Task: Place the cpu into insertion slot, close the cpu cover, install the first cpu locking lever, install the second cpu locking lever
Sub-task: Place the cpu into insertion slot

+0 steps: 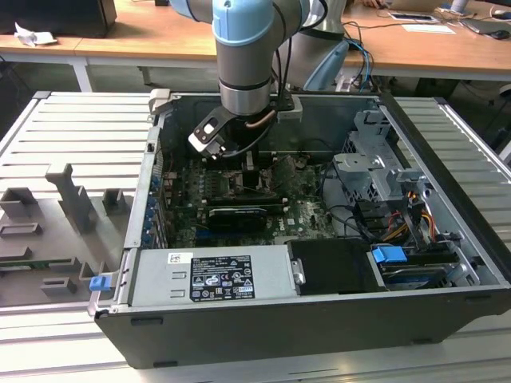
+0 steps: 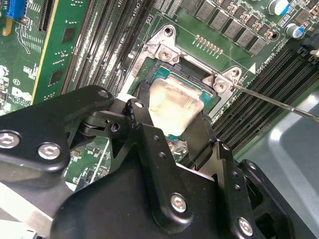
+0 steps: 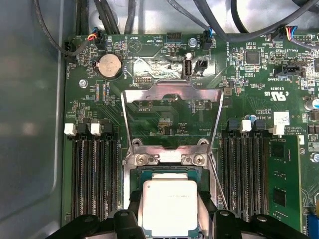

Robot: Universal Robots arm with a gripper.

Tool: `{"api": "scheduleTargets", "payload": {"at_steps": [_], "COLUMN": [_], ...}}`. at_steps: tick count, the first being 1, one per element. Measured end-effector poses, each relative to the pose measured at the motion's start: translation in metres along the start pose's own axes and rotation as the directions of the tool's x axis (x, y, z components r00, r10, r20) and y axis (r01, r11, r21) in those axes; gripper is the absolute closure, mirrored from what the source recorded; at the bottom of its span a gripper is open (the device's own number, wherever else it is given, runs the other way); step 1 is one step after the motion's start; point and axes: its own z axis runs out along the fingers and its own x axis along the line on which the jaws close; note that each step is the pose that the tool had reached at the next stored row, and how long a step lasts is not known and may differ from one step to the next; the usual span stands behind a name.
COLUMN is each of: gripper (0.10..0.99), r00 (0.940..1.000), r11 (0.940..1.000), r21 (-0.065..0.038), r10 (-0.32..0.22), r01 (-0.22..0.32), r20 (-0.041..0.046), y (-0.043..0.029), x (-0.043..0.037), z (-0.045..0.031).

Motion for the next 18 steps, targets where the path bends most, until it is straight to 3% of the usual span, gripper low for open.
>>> {"api": "scheduleTargets", "payload": {"at_steps": [2,3,13,18], "gripper": [0.549,0.486,0.486,0.486], "r00": [1.0,1.0,1.0,1.0], "r11": [1.0,1.0,1.0,1.0], "r21": [0.0,0.0,0.0,0.0], "r10": [0.0,0.0,0.0,0.0], "r01": [0.0,0.0,0.0,0.0], "r20": [-0.0002,-0.0001,-0.0008,-0.0002], "y": [0.0,0.0,0.0,0.0004], "x": [0.0,0.0,0.001,0.0011], "z": [0.0002,0.0002,0.0002,-0.0044]}}
